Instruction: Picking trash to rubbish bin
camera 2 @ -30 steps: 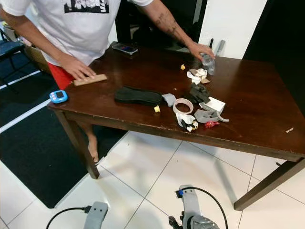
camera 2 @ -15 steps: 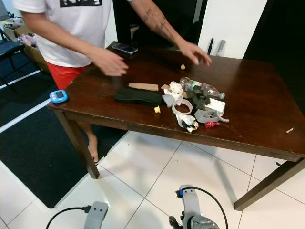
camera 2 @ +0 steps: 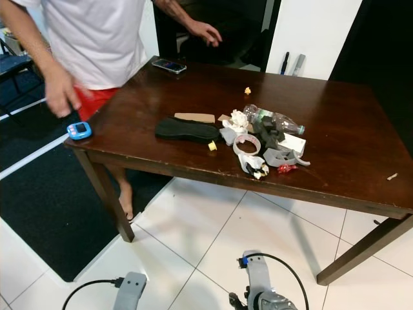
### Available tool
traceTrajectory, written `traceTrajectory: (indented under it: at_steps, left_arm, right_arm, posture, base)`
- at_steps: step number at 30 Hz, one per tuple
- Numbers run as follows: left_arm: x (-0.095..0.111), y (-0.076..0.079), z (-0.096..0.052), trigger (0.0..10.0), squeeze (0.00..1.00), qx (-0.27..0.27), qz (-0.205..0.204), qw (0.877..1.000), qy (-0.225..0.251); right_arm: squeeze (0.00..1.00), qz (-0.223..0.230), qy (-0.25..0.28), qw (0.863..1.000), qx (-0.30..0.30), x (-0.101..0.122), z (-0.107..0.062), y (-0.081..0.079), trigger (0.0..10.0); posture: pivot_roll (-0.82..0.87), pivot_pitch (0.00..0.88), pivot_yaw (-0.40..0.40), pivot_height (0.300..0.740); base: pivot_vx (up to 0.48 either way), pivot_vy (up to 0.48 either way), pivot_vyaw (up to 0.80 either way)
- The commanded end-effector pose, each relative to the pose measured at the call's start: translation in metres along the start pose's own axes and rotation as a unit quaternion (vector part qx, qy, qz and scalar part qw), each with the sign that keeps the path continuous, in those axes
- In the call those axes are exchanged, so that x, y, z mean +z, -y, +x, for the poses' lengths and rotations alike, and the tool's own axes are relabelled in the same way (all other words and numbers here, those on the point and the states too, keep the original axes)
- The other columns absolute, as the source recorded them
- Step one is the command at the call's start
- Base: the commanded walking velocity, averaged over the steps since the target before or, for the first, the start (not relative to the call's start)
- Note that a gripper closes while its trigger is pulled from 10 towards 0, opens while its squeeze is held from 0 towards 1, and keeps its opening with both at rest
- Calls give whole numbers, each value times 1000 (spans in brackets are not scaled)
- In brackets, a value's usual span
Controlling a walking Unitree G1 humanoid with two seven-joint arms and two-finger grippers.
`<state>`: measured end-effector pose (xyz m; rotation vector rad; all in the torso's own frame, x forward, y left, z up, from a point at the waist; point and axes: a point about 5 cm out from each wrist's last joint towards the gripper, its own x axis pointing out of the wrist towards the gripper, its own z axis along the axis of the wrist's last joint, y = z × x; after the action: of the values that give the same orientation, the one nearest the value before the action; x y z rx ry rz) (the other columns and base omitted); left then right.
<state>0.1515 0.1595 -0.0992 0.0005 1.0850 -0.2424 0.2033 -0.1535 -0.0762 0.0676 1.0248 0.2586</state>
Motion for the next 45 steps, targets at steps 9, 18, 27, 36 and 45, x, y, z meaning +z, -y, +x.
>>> traceTrajectory:
  at_steps: [9,18,27,36,45]
  left_arm:
    - [5,2,1,10000,0,-5,4,1000,4]
    - [5,2,1,10000,0,-5,2,1000,6]
    - [2,3,1,10000,0,-5,0,1000,2]
    - [0,3,1,10000,0,-3,-2,1000,-1]
    - [1,2,1,10000,0,-2,0,1000,0]
  right_arm:
    - [0,-1,-4,1000,-5,-1,-1,3,10000]
    - [0,-1,-4,1000,-5,-1,-1,3,10000]
    - [0,0,-5,1000,-5,-1,-1,3,10000]
    - [0,0,-5,1000,-5,-1,-1,3,10000]
    - [0,1,-5,1000,-4,-2,-1,2,10000]
  posture:
    - [92,22,-43,740]
    - [94,28,-43,740]
    - [92,32,-46,740]
    - [92,35,-45,740]
    - [94,32,-45,740]
  base:
    - [0,0,0]
    - [0,0,0]
    - [0,0,0]
    - [0,0,0]
    - [0,0,0]
